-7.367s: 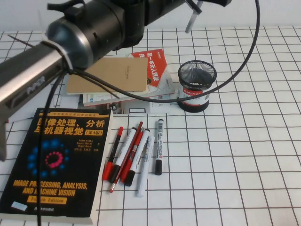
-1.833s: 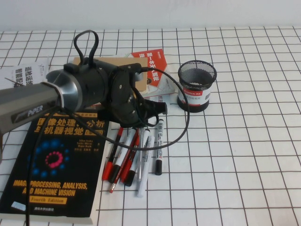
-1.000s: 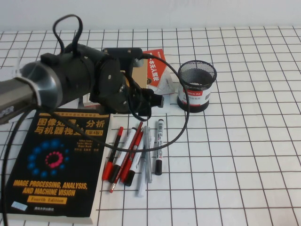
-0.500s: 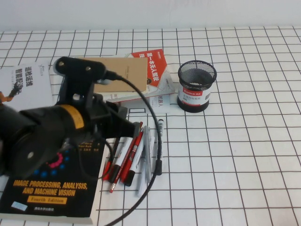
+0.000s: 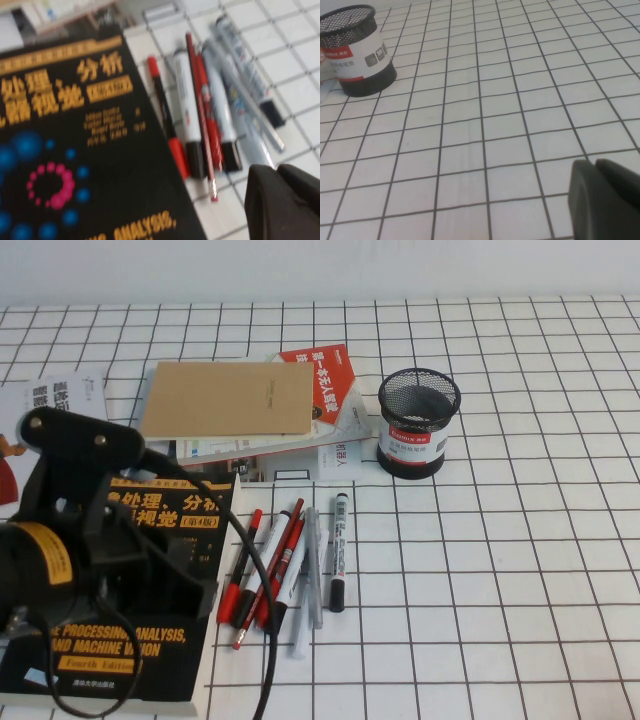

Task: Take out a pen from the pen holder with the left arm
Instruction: 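Take a marker out of the pen holder and lay it on the table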

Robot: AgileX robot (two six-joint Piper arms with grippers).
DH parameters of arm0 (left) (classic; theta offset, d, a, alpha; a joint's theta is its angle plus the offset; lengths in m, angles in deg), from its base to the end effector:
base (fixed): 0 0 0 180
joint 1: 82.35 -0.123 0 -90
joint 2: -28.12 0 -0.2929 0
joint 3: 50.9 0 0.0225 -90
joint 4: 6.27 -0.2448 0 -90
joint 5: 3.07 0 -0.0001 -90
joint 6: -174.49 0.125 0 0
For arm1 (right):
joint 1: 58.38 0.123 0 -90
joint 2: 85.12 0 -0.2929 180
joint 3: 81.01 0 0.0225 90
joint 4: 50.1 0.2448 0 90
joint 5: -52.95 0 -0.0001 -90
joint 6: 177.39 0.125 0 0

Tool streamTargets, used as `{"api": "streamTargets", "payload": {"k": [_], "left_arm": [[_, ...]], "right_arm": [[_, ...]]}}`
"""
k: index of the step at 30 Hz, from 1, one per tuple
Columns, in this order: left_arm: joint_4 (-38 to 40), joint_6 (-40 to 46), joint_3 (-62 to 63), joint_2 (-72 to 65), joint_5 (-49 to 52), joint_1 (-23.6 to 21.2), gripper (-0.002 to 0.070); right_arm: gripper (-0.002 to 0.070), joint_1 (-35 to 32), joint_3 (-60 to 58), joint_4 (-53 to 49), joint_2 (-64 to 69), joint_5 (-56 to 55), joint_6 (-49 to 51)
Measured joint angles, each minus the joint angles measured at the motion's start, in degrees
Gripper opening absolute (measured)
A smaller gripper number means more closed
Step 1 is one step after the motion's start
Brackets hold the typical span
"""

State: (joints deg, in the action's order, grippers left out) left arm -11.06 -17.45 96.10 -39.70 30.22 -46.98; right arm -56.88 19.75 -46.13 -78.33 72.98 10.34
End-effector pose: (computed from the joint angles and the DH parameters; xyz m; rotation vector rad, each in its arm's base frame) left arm 0.1858 -0.1249 0.2835 0.5375 2.2985 -0.3192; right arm 0.0718 0.0049 0.1625 0.1444 1.8484 0.1795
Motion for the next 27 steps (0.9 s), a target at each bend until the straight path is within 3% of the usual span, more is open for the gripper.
{"api": "streamTargets", "payload": {"k": [5, 13, 20, 27], "left_arm": [[-1.59, 0.00, 0.00, 0.00, 4.75, 0.00, -0.0001], [-5.50, 0.00, -0.90, 0.26, 4.21, 0.00, -0.0001], [-11.81, 0.00, -12.22, 7.67, -12.22, -1.41, -0.0001], [-11.38, 0.00, -27.67, 21.96, -24.15, -10.80, -0.0002]], "right_arm": [[-0.0017, 0.00, 0.00, 0.00, 0.00, 0.00, 0.00], [-0.0017, 0.00, 0.00, 0.00, 0.00, 0.00, 0.00], [-0.0016, 0.00, 0.00, 0.00, 0.00, 0.00, 0.00], [-0.0017, 0.00, 0.00, 0.00, 0.00, 0.00, 0.00]]}}
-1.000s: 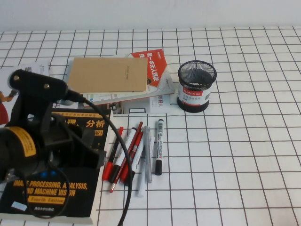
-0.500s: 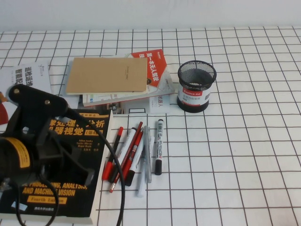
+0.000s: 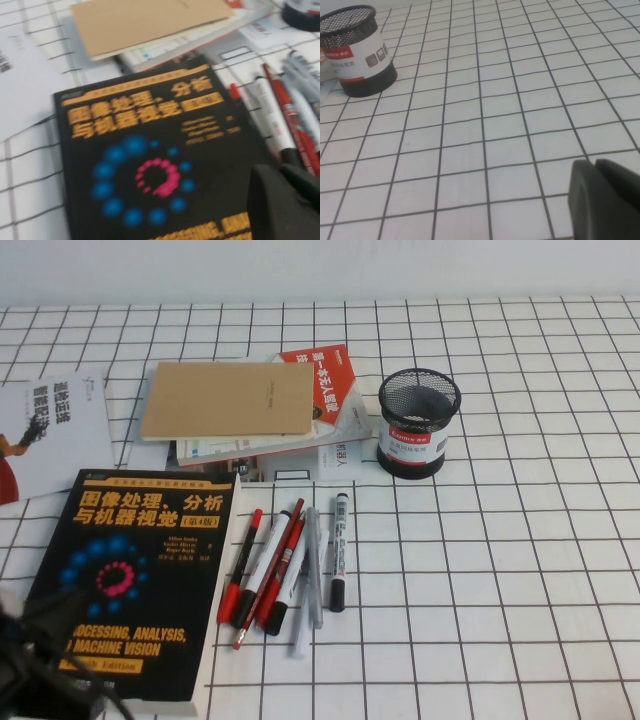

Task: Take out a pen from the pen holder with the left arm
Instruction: 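Take a marker out of the pen holder and lay it on the table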

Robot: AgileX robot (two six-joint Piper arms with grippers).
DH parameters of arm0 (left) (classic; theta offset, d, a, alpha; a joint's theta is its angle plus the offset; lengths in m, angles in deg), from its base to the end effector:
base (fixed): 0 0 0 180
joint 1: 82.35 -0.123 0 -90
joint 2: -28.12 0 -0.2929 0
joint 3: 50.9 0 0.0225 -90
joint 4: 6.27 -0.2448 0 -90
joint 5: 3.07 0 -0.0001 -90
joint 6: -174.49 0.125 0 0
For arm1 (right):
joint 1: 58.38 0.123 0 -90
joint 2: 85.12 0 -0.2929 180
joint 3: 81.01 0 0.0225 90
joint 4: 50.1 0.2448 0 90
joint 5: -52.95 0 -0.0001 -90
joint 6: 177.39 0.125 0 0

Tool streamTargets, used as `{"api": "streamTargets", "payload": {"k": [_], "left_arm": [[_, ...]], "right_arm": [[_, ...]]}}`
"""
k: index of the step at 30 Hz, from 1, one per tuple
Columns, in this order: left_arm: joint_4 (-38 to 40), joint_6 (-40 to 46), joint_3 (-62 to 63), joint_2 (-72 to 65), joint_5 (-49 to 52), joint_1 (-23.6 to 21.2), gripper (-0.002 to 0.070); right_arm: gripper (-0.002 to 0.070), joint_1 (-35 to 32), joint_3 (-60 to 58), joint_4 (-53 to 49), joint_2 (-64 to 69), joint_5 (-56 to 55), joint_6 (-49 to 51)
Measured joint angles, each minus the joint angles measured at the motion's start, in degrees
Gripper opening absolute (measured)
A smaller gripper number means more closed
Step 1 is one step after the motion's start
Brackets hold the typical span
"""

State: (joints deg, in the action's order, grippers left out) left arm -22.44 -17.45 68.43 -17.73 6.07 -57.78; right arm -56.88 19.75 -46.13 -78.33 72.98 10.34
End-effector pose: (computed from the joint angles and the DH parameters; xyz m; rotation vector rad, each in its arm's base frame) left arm 0.1387 -0.0573 0.2317 0.4708 1.9610 -0.1837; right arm 0.0718 0.0049 0.1625 0.1444 1.8484 0.1795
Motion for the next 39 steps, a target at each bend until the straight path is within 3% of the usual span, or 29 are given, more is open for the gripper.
{"api": "streamTargets", "payload": {"k": [7, 12, 18, 30, 39], "left_arm": [[0.35, 0.00, -10.80, 17.99, -1.30, -11.58, -0.0002], [5.95, 4.02, -15.58, 31.41, -0.16, -19.96, -0.0002], [10.62, 8.38, -18.14, 38.73, 1.04, -25.43, -0.0002], [13.08, 15.22, -18.17, 38.95, 12.26, -26.44, -0.0002], [13.51, 17.08, -18.17, 38.95, 12.38, -26.44, -0.0002]], "right_arm": [[-0.0016, 0.00, 0.00, 0.00, 0.00, 0.00, 0.00], [-0.0017, 0.00, 0.00, 0.00, 0.00, 0.00, 0.00], [-0.0017, 0.00, 0.00, 0.00, 0.00, 0.00, 0.00], [-0.0017, 0.00, 0.00, 0.00, 0.00, 0.00, 0.00], [-0.0017, 0.00, 0.00, 0.00, 0.00, 0.00, 0.00]]}}
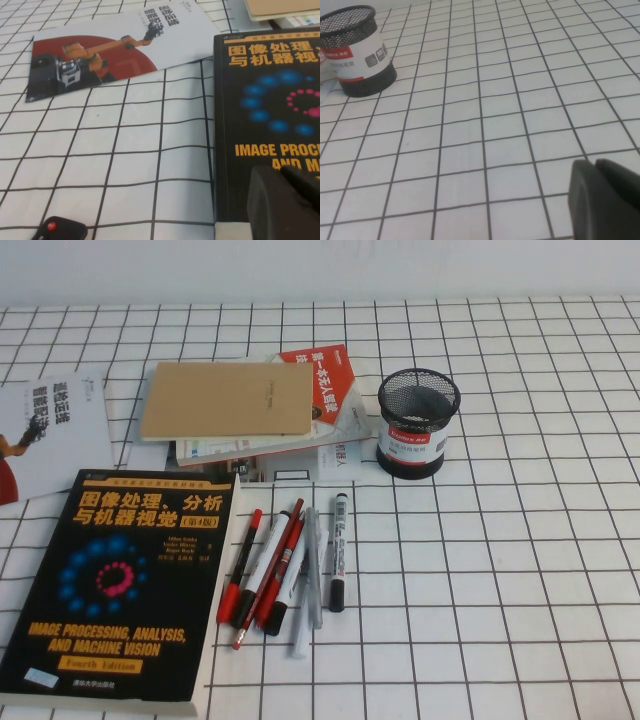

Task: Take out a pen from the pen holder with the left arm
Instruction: 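Take a marker out of the pen holder and lay it on the table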

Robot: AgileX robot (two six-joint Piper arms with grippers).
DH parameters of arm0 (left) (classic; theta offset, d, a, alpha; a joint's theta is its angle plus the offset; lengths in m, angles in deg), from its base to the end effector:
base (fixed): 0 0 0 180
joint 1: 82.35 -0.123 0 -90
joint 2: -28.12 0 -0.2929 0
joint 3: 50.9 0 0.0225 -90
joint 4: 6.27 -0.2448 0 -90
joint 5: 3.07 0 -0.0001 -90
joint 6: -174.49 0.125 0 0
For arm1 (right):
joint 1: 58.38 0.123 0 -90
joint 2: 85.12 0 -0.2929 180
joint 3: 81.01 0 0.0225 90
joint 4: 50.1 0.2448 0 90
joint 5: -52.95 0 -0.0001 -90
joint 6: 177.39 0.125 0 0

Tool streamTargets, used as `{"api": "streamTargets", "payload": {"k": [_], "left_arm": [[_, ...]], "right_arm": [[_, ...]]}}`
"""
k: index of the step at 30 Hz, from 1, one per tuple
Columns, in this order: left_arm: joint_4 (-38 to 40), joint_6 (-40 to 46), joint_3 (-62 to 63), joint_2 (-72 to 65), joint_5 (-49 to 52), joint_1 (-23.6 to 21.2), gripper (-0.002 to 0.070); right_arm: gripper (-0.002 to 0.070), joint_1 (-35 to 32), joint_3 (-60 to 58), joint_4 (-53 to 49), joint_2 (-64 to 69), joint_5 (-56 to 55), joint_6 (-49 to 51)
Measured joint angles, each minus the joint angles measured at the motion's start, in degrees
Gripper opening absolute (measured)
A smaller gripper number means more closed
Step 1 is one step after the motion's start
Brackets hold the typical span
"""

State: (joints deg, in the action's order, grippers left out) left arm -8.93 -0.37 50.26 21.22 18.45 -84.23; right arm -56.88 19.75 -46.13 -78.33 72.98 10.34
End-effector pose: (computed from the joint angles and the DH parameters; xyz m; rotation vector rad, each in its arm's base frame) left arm 0.0709 0.0045 0.1617 0.0820 1.8719 0.1301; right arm 0.0718 0.0049 0.1625 0.1444 1.8484 0.1795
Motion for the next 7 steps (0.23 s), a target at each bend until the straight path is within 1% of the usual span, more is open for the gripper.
{"api": "streamTargets", "payload": {"k": [7], "left_arm": [[0.50, 0.12, 0.00, 0.00, 0.00, 0.00, -0.0002]], "right_arm": [[-0.0017, 0.00, 0.00, 0.00, 0.00, 0.00, 0.00]]}}
